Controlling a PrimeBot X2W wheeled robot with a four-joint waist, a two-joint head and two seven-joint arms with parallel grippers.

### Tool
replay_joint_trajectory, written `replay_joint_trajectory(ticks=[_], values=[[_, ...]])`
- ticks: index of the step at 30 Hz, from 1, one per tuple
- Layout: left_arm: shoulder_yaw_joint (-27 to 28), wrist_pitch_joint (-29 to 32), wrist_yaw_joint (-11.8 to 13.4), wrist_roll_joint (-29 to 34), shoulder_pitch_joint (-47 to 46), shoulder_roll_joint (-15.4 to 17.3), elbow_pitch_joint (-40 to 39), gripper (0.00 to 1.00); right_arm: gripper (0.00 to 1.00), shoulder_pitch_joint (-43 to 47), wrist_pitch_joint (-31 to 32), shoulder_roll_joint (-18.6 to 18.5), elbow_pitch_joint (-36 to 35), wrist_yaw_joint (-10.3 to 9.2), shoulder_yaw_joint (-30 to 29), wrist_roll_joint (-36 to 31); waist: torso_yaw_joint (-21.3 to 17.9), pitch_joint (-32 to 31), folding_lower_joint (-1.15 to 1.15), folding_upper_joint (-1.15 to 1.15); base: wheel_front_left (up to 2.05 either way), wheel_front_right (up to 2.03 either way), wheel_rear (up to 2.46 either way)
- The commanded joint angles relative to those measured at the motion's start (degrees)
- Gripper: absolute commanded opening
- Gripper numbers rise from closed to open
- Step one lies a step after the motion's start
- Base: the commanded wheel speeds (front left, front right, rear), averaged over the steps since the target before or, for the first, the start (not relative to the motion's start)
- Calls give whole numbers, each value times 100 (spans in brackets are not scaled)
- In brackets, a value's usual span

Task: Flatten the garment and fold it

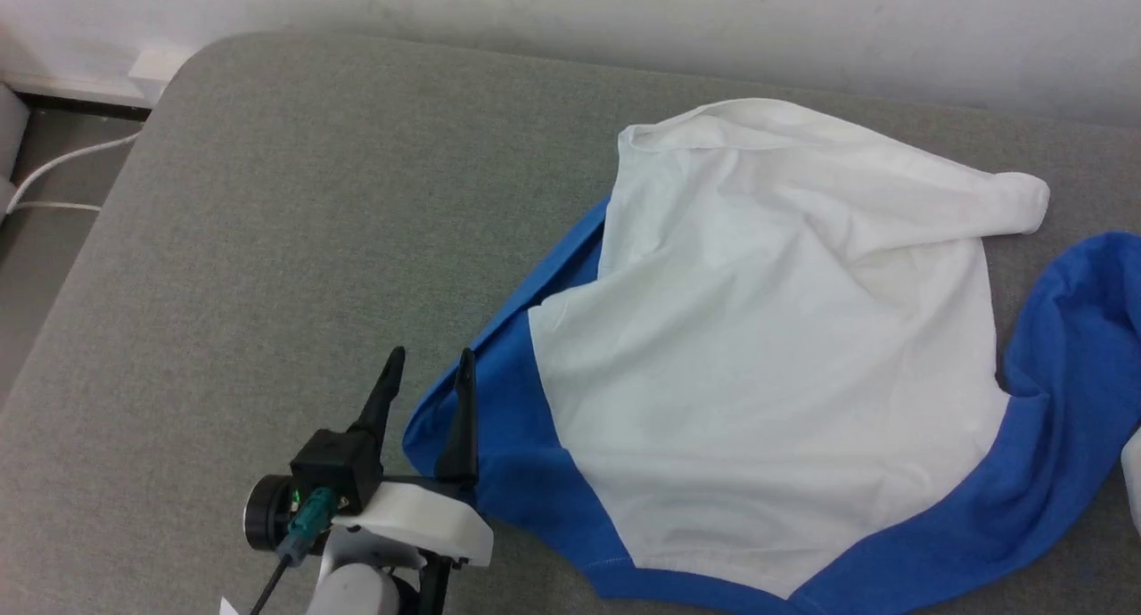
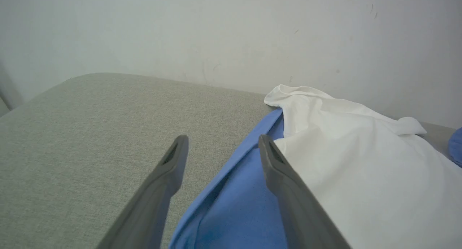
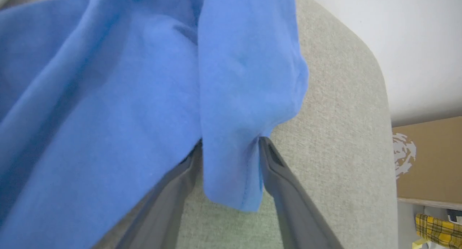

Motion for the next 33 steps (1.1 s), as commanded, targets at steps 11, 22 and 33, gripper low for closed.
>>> replay_joint_trajectory(ticks=[11, 22, 33], values=[[187, -27, -218, 157, 195, -95, 292, 100, 0, 488, -104, 283, -1088, -6, -268, 230, -447, -533, -1, 0, 0, 0, 0], [121, -27, -313, 195, 184, -129, 342, 100, 0, 549, 1301, -180, -3079, -6, -1182, 1010, -335, -311, -1, 0, 0, 0, 0], [51, -27, -317, 148, -23, -139, 401, 100, 0, 100, 2127, -717, -1881, -6, -2289, 96, 100, 173, -1, 0, 0, 0, 0]])
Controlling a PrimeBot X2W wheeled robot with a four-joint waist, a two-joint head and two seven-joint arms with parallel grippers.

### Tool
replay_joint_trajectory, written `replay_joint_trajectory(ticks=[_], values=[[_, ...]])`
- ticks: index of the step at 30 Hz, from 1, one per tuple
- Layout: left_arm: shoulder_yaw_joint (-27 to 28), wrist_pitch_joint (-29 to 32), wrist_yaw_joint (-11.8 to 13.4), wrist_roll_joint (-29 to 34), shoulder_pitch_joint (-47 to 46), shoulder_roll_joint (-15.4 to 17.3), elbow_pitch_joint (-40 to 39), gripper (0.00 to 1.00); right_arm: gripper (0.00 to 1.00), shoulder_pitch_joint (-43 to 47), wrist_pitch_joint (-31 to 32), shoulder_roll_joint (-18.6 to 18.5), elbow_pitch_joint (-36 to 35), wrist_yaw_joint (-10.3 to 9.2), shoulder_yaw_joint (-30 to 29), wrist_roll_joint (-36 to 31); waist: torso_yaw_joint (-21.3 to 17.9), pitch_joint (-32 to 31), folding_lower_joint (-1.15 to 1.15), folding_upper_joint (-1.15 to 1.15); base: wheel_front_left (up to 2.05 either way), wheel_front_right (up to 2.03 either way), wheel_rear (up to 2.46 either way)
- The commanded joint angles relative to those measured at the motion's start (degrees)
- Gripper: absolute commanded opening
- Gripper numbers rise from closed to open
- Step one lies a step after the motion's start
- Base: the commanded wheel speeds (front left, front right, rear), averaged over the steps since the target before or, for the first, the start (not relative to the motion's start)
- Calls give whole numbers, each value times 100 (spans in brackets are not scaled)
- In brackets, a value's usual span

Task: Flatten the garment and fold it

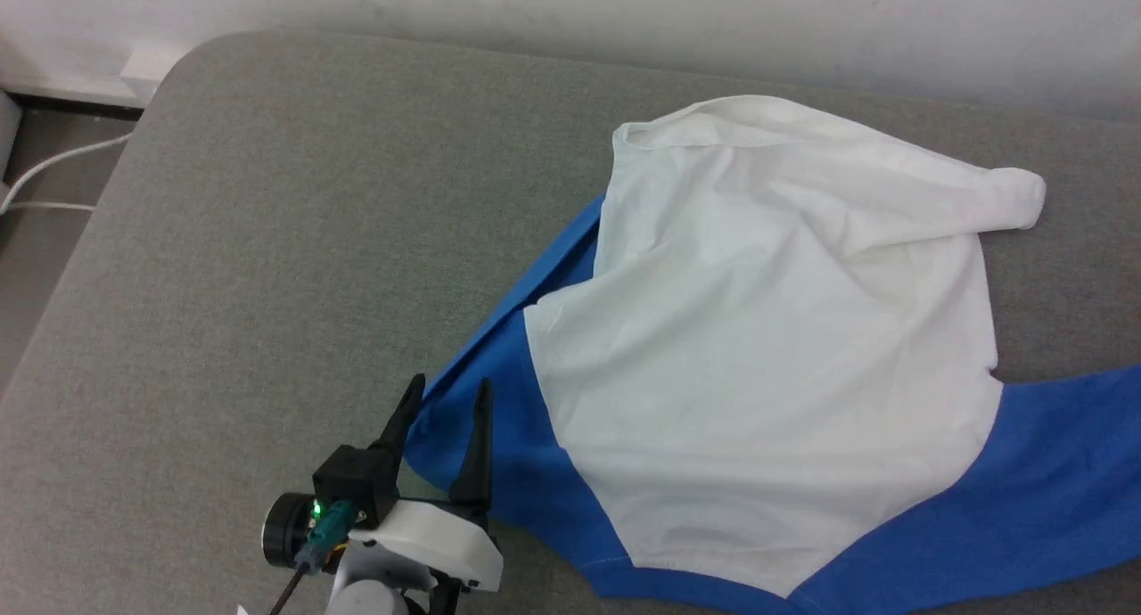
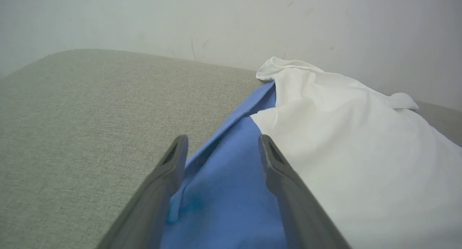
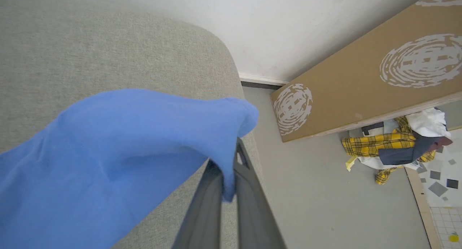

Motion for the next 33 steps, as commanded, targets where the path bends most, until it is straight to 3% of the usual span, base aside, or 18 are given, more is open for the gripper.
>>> replay_joint_trajectory(ticks=[1, 7, 8, 9, 10, 15, 20, 26, 33], values=[[-10, -27, -14, 14, -120, -10, -1, 100, 0, -117, -70, -91, 168, -13, -73, -132, 173, 178, -1, 0, 0, 0, 0], [-45, -27, 26, -15, -213, -11, -22, 100, 0, -468, -553, -262, 1251, -13, -407, -864, 187, 231, -1, 0, 0, 0, 0], [-58, -27, 32, -21, -228, -11, -23, 100, 34, -511, -666, -252, 1395, -13, -361, -919, 175, 225, -1, 0, 0, 0, 0], [-66, -27, 40, -28, -237, -11, -21, 100, 34, -562, -768, -216, 1534, -13, -330, -935, 158, 211, -1, 0, 0, 0, 0], [-75, -27, 47, -36, -242, -11, -18, 100, 100, -610, -878, -163, 1665, -13, -284, -930, 140, 194, -1, 0, 0, 0, 0], [-84, -27, 65, -48, -205, -11, -3, 100, 100, -812, -1579, 89, 1970, -13, 162, -715, -18, -2, -1, 0, 0, 0, 0], [26, -27, 32, -6, -109, -11, 18, 100, 100, -847, -2395, 360, 1706, -13, 761, -319, -258, -318, -1, 0, 0, 0, 0], [160, -27, -54, 51, -40, -5, -5, 100, 100, -467, -3422, 787, 760, -13, 1473, 389, -520, -600, -1, 0, 0, 0, 0], [203, 10, -150, 54, -178, 106, 228, 100, 100, 560, -4332, 1644, -769, -13, 2215, 1194, -873, -657, -1, 0, 0, 0, 0]])
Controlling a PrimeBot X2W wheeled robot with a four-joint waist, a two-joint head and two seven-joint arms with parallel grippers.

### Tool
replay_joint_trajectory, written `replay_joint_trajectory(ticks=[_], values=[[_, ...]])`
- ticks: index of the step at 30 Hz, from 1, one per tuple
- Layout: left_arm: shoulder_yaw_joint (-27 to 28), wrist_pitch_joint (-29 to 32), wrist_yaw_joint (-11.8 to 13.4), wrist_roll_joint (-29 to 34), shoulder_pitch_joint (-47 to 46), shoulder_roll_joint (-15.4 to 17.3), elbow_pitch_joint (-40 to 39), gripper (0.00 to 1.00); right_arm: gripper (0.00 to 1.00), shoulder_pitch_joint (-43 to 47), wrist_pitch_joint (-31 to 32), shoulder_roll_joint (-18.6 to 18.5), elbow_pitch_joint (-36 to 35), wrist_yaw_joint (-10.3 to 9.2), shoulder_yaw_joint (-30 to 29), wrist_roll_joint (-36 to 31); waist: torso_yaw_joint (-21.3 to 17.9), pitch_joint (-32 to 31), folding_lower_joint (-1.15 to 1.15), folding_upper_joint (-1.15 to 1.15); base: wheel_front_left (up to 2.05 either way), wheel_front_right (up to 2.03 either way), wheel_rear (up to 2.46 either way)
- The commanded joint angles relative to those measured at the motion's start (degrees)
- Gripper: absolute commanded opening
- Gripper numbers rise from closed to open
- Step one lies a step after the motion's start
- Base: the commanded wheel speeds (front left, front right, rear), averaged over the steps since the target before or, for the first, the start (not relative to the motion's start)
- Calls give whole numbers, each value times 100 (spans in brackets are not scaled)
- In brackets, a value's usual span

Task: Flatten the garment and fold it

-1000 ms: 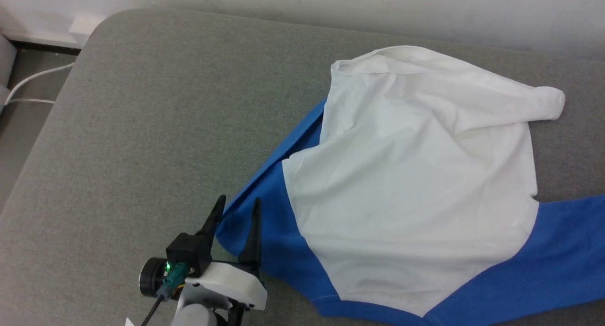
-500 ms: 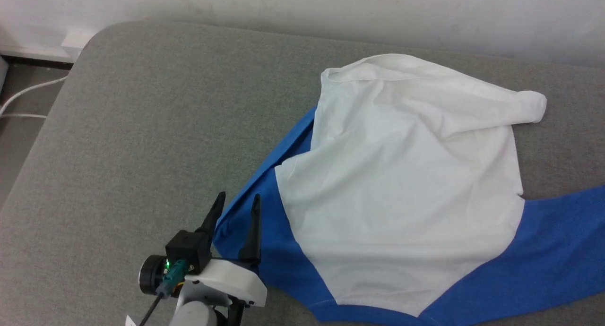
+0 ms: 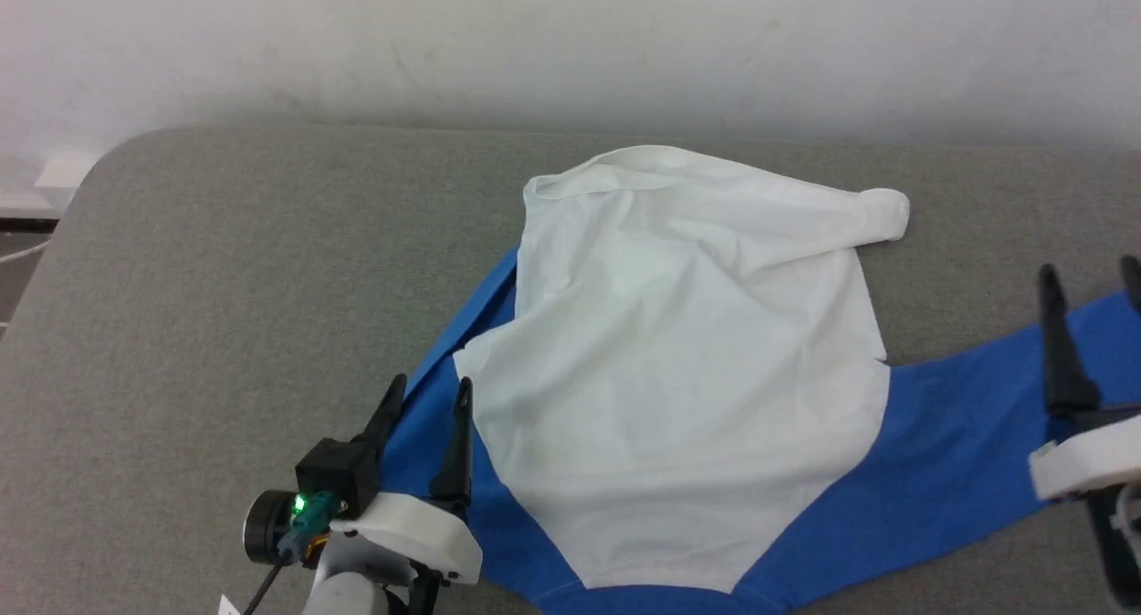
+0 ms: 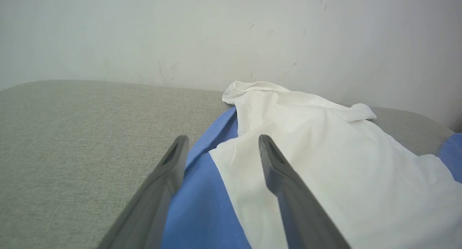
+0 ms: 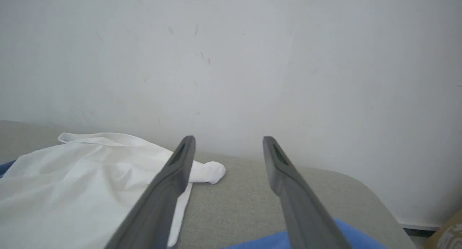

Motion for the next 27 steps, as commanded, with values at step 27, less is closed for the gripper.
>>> replay_joint_trajectory(ticks=[27], values=[[-399, 3918, -638, -156, -2421, 1500, 910, 100, 100, 905, -406, 1103, -1117, -12, 1371, 396, -1034, 897, 1, 0, 0, 0, 0]])
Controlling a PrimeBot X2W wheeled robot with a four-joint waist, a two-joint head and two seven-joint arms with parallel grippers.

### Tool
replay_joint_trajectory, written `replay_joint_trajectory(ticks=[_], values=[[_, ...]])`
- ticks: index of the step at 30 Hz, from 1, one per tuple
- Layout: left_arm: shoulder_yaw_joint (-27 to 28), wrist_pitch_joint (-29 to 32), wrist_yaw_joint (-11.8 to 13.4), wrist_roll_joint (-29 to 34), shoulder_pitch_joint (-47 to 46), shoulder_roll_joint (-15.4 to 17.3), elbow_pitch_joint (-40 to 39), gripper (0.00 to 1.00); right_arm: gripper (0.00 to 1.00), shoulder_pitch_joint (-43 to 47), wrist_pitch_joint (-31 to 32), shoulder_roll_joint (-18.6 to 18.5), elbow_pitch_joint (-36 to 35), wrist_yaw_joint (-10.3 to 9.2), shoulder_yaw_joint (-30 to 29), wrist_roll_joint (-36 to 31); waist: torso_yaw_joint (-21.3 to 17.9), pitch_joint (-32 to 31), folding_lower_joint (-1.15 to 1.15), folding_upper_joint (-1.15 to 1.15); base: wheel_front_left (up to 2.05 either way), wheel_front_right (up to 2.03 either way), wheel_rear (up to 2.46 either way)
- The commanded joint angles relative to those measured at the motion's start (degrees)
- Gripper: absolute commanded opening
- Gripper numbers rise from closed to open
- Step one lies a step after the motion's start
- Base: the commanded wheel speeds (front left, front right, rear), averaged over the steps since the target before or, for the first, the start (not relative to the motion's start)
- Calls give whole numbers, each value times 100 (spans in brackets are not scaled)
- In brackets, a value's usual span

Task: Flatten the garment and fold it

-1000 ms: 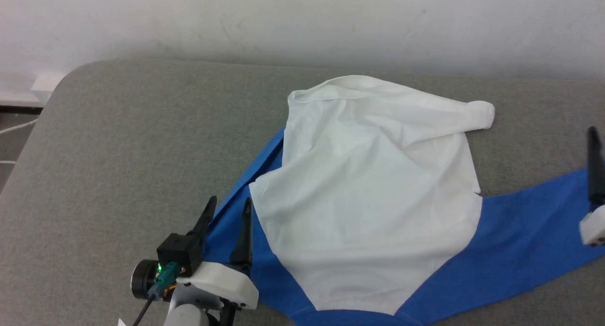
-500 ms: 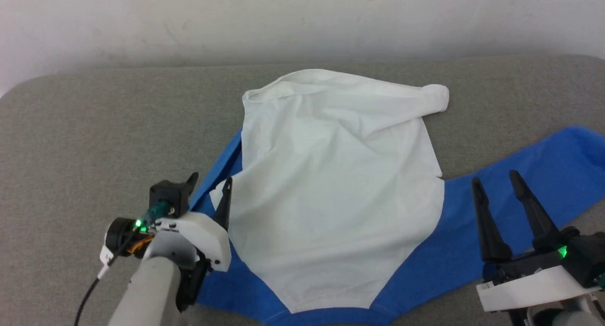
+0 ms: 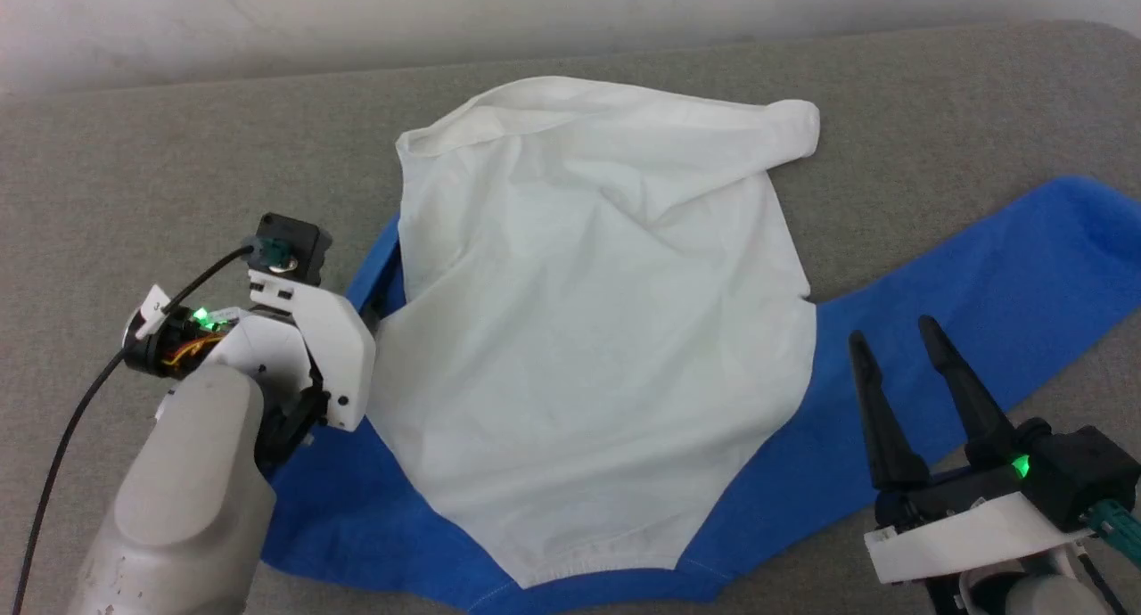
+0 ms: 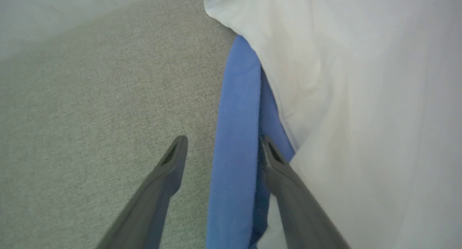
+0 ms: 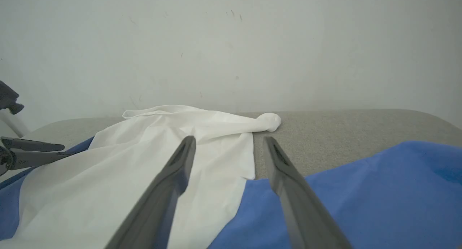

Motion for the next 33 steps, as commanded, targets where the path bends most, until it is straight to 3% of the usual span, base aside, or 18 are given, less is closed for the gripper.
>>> replay_joint_trajectory(ticks=[1, 6, 7, 8, 9, 15, 21, 26, 33], values=[[-44, 43, -43, -29, -89, 55, 42, 100, 100, -79, -11, 35, 35, -12, 30, -12, -106, 130, -1, 0, 0, 0, 0], [-157, 139, -66, -170, -225, 175, 123, 100, 100, -172, -58, 73, 217, -12, 69, -33, -179, 271, -1, 0, 0, 0, 0], [-162, 116, -69, -218, -235, 179, 128, 51, 100, -184, -69, 81, 248, -12, 69, -41, -184, 285, -1, 0, 0, 0, 0], [-175, 56, -72, -255, -246, 188, 115, 18, 100, -194, -79, 90, 277, -12, 68, -47, -185, 297, -1, 0, 0, 0, 0], [-193, -44, -74, -282, -261, 206, 95, 0, 100, -202, -87, 99, 308, -12, 69, -52, -183, 303, -1, 0, 0, 0, 0], [164, -781, 21, -580, -337, 171, 126, 0, 100, -190, -91, 125, 469, -12, 43, -108, -70, 133, -1, 0, 0, 0, 0], [786, -1138, 228, -1120, -242, 158, 248, 0, 100, -133, 26, 94, 484, -12, -20, -147, 115, -89, -1, 0, 0, 0, 0], [1326, -1251, 625, -1464, -5, 205, 537, 0, 100, -77, 151, 62, 438, -12, -40, -163, 234, -129, -1, 0, 0, 0, 0], [1589, -1196, 1114, -1598, 341, 151, 1173, 2, 100, -67, 275, 36, 382, -12, 26, -156, 275, -37, -1, 0, 0, 0, 0]])
